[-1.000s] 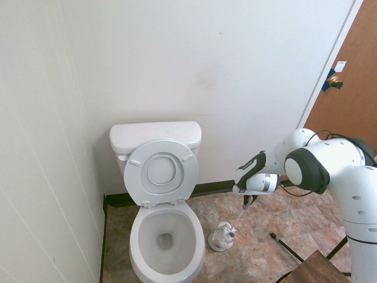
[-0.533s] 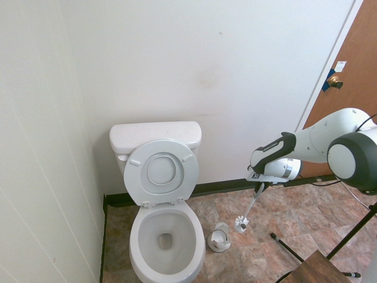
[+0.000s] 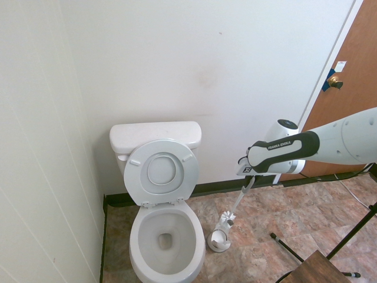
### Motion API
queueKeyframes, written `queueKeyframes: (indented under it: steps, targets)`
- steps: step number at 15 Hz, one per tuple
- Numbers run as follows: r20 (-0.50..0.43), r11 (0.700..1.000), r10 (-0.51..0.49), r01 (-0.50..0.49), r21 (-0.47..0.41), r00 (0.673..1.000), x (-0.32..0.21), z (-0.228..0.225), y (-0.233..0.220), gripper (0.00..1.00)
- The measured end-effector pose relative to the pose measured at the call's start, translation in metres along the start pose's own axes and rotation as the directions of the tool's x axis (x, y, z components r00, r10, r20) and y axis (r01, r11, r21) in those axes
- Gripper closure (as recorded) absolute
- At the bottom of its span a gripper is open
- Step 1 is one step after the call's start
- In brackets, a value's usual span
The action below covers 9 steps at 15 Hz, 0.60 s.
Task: Clean the toilet
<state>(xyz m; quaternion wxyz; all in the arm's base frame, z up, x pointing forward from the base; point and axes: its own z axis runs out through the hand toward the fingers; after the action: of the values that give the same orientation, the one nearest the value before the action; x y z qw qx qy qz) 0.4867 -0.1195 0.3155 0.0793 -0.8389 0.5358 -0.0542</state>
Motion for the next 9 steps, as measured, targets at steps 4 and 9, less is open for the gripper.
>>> queueKeyframes:
  steps: [4,9]
  targets:
    - [-0.003,0.997,-0.067,0.067,0.029,0.998,-0.065,-0.023,-0.024,1.0]
    - [-0.003,0.988,-0.139,0.139,0.06,0.99,-0.135,-0.039,-0.06,1.0]
